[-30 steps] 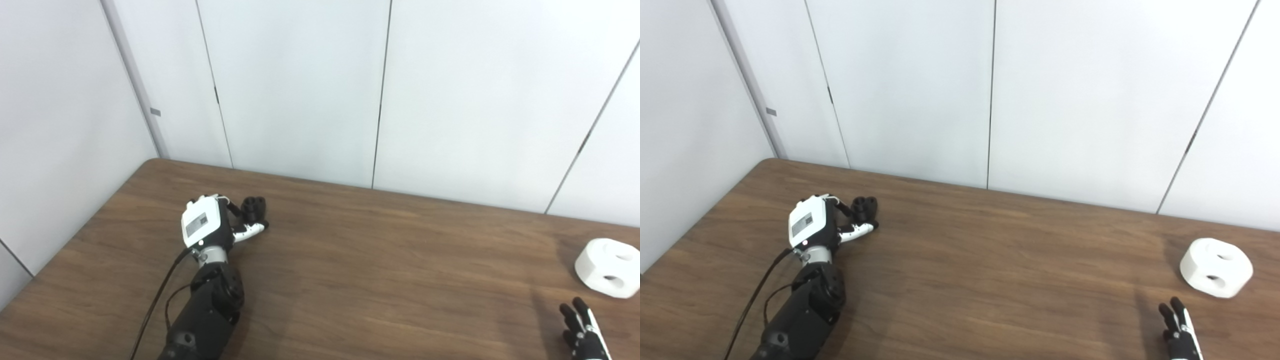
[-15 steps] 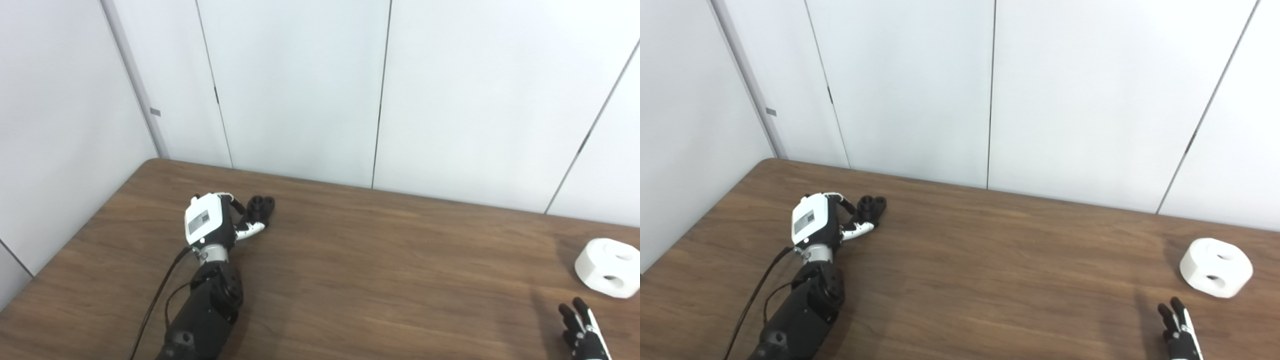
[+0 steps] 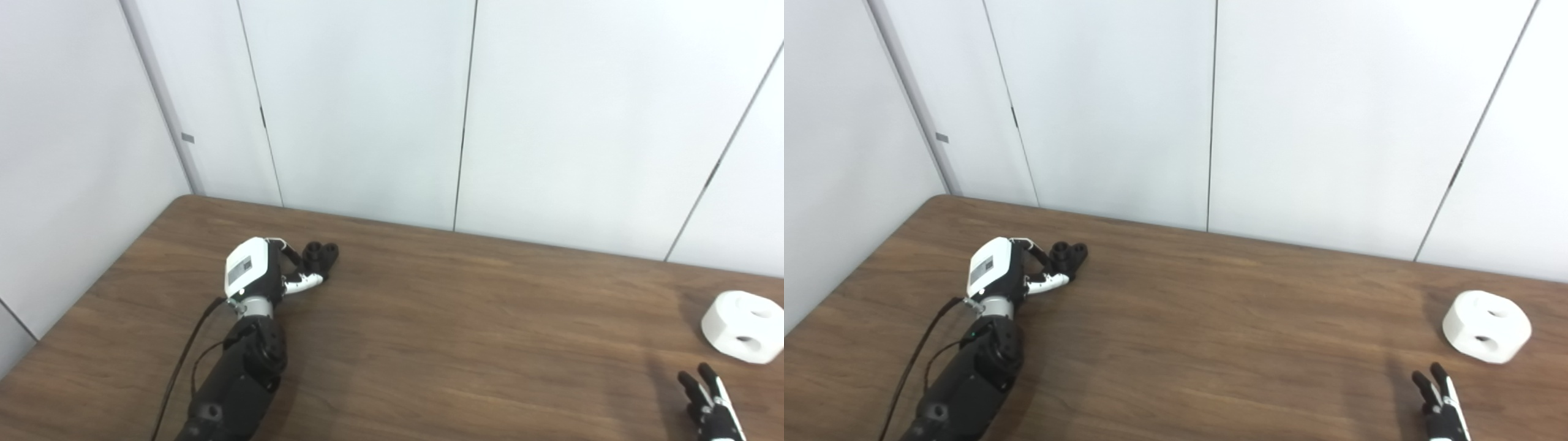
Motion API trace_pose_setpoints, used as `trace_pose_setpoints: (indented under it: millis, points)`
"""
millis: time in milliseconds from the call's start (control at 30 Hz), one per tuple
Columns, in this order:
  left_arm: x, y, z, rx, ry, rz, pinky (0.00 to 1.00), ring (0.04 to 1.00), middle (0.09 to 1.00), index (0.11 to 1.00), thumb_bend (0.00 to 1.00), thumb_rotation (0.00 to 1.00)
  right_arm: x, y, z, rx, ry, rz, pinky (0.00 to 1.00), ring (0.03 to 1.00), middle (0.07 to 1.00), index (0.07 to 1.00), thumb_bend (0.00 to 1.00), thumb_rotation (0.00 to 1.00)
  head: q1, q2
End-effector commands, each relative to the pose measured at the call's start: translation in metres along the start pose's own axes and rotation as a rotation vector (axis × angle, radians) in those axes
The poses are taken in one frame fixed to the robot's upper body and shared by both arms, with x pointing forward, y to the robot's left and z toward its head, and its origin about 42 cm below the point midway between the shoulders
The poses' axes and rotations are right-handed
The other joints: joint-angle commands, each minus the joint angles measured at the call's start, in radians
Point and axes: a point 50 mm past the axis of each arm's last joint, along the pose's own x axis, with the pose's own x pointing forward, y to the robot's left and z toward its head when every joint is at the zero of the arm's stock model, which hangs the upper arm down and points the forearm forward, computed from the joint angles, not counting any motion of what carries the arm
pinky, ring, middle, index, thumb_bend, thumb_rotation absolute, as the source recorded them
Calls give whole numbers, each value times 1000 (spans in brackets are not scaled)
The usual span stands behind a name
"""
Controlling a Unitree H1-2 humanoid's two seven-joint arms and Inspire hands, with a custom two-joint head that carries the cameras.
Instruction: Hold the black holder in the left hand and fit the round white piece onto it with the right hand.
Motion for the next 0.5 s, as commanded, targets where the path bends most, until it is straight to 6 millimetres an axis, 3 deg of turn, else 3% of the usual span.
trace_pose_setpoints:
  millis: [0, 267, 467]
  points:
    - [2, 15, 8, 21, -85, 20, 948, 867, 770, 485, 521, 46, -5, -1, -1, -3, 21, -6, 1000, 983, 948, 1000, 558, 1000, -3, 1]
    - [-29, 17, 17, -17, -196, -79, 991, 886, 781, 485, 521, 47, -5, 0, -3, 0, 15, 0, 1000, 981, 958, 1000, 563, 1000, -30, 14]
    - [-63, 12, 25, -18, -366, -166, 1000, 889, 794, 486, 520, 48, -4, 1, -5, 1, 14, -4, 1000, 974, 949, 1000, 571, 1000, -57, 22]
